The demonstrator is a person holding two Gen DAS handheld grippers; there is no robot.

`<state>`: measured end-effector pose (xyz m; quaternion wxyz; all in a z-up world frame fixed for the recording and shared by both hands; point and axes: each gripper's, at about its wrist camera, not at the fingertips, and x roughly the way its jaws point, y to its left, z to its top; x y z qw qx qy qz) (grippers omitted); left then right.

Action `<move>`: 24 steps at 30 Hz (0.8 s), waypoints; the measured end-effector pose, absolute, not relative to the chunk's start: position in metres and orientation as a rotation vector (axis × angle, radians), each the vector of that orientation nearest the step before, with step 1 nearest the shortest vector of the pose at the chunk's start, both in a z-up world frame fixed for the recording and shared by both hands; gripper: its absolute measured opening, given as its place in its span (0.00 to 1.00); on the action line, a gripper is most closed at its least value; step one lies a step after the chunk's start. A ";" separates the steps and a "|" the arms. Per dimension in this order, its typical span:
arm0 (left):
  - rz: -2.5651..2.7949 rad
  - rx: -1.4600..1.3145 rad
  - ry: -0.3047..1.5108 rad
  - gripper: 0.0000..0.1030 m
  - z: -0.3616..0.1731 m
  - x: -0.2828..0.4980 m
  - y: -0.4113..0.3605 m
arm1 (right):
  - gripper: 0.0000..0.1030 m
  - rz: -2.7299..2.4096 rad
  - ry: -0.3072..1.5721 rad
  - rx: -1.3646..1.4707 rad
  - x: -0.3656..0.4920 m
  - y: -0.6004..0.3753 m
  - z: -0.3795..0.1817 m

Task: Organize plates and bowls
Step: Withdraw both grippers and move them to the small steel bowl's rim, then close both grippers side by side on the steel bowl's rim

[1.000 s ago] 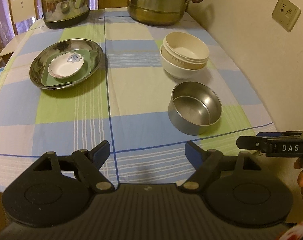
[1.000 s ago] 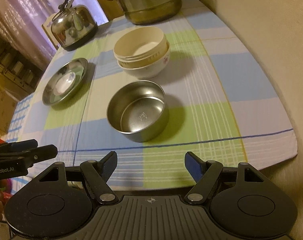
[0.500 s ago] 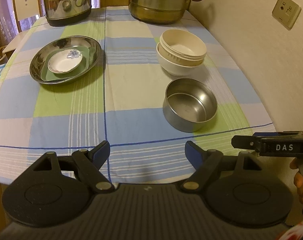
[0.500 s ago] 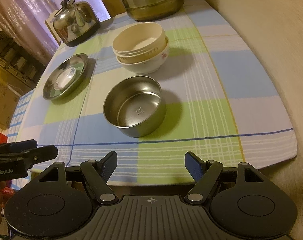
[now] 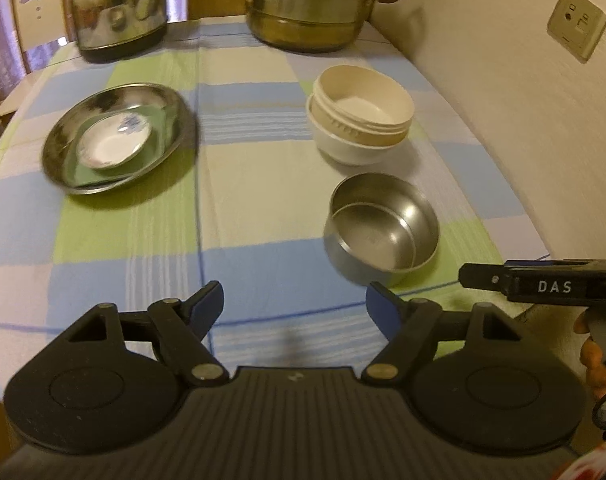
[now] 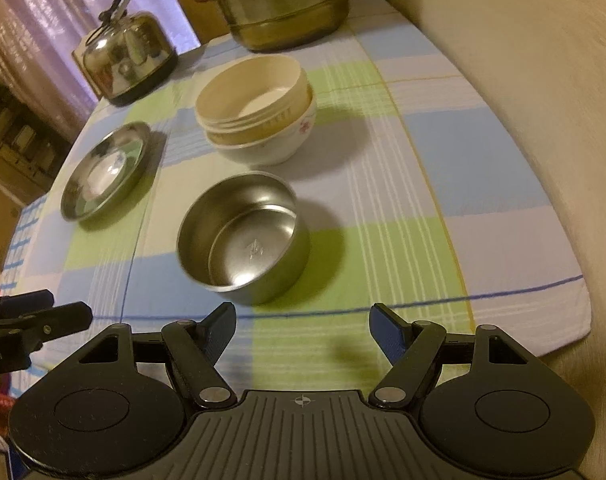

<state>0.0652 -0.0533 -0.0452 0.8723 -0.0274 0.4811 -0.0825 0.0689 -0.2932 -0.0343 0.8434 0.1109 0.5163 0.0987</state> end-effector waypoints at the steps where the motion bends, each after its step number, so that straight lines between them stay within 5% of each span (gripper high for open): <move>1: -0.185 -0.055 1.007 0.73 -0.047 0.070 -0.055 | 0.72 0.199 1.086 0.234 0.071 -0.293 -0.035; 12: -0.316 -0.007 1.036 0.60 -0.079 0.135 -0.077 | 0.70 0.114 1.075 0.248 0.100 -0.283 -0.051; 24: -0.379 0.025 1.085 0.35 -0.108 0.170 -0.089 | 0.44 0.093 1.105 0.262 0.128 -0.268 -0.069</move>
